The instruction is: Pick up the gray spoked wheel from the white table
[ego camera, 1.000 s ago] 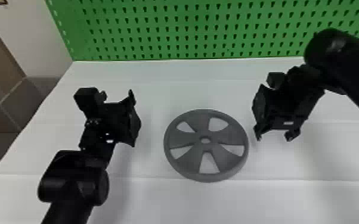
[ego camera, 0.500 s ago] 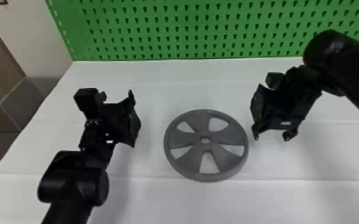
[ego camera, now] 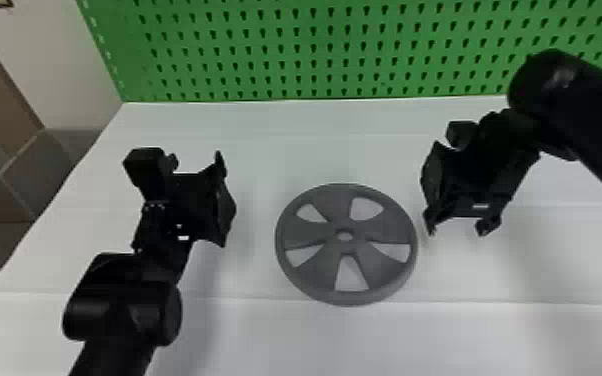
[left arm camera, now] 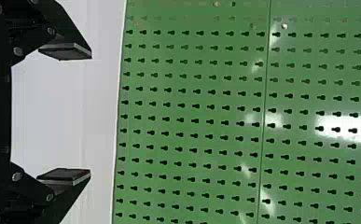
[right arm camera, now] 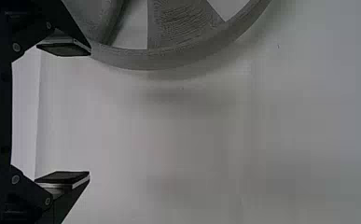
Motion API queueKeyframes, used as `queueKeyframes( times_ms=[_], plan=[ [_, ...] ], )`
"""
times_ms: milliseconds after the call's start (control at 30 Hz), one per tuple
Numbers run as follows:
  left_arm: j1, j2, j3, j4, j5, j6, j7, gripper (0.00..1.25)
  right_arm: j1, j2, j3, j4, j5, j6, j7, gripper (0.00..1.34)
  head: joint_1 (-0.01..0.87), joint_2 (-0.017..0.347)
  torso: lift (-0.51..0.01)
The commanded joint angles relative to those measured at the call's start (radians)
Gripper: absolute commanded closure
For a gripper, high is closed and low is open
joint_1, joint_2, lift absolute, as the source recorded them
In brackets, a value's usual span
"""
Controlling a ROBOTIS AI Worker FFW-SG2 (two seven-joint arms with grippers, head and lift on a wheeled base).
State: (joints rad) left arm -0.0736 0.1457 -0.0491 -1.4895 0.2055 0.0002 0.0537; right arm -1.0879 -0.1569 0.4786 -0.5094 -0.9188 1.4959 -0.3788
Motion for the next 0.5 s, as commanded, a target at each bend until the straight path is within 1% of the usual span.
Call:
queueKeyframes(
  times_ms=[0, 100, 133, 267, 333, 400, 467],
  plan=[
    [0.0, 0.0, 0.0, 0.0, 0.0, 0.001, 0.0, 0.36, -0.001, 0.0, 0.005, 0.005, 0.0, -0.002, 0.0, 0.33, 0.839, 0.13, -0.065],
    [0.0, 0.0, 0.0, 0.0, 0.0, 0.0, 0.0, 0.36, -0.003, 0.002, 0.0, 0.019, -0.003, -0.002, -0.006, 0.33, 0.839, 0.13, -0.065],
    [0.0, 0.0, 0.0, 0.0, 0.0, 0.0, 0.0, 0.36, -0.003, 0.004, -0.002, 0.02, -0.012, -0.002, -0.023, 0.33, 0.839, 0.13, -0.065],
    [0.0, 0.0, 0.002, 0.0, 0.0, 0.0, 0.0, 0.36, -0.003, 0.01, -0.045, 0.055, -0.13, -0.025, -0.176, 0.33, 0.839, 0.13, -0.065],
    [0.0, 0.0, 0.0, 0.0, -0.001, 0.001, 0.0, 0.36, -0.003, 0.014, -0.077, 0.088, -0.221, -0.049, -0.281, 0.33, 0.839, 0.13, -0.065],
    [0.0, 0.0, 0.0, 0.0, -0.001, 0.0, 0.0, 0.36, 0.0, 0.019, -0.083, 0.104, -0.321, -0.079, -0.388, 0.33, 0.839, 0.13, -0.065],
    [0.002, 0.0, 0.002, 0.0, 0.0, 0.0, 0.0, 0.36, 0.0, 0.025, -0.083, 0.106, -0.374, -0.102, -0.457, 0.33, 0.839, 0.13, -0.065]
  ],
)
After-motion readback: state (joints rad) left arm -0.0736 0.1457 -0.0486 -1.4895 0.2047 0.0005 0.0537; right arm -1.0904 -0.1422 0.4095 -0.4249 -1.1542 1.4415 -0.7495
